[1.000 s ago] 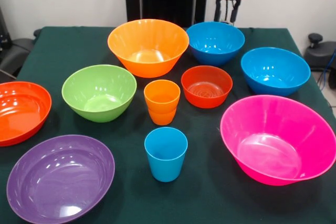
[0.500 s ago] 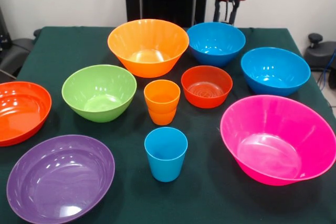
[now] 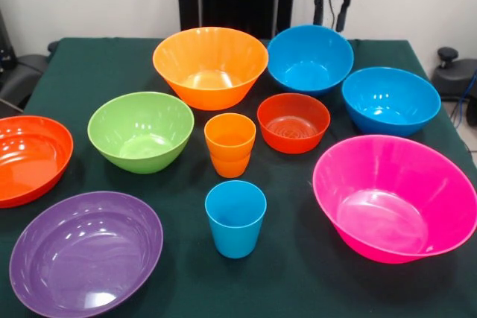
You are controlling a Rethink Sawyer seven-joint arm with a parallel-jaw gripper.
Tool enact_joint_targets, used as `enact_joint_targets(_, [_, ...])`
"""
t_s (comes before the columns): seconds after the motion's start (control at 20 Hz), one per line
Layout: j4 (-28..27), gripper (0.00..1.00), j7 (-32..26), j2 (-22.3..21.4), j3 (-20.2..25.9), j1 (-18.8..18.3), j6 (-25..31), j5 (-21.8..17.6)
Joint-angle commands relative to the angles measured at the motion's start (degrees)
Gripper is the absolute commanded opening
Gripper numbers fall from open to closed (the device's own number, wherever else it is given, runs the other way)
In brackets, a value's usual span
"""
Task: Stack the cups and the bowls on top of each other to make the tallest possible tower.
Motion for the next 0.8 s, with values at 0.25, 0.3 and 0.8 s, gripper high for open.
enact_joint_targets(0.25, [-4.2, 1.0, 4.7, -5.3, 4.4, -0.7, 8.7, -1.2])
enact_joint_targets(0.3, [-4.4, 1.0, 4.9, -4.7, 4.4, -0.6, 8.3, -1.0])
enact_joint_targets(0.8, [-3.9, 1.0, 6.5, -2.9, 4.4, -1.0, 6.7, -0.2])
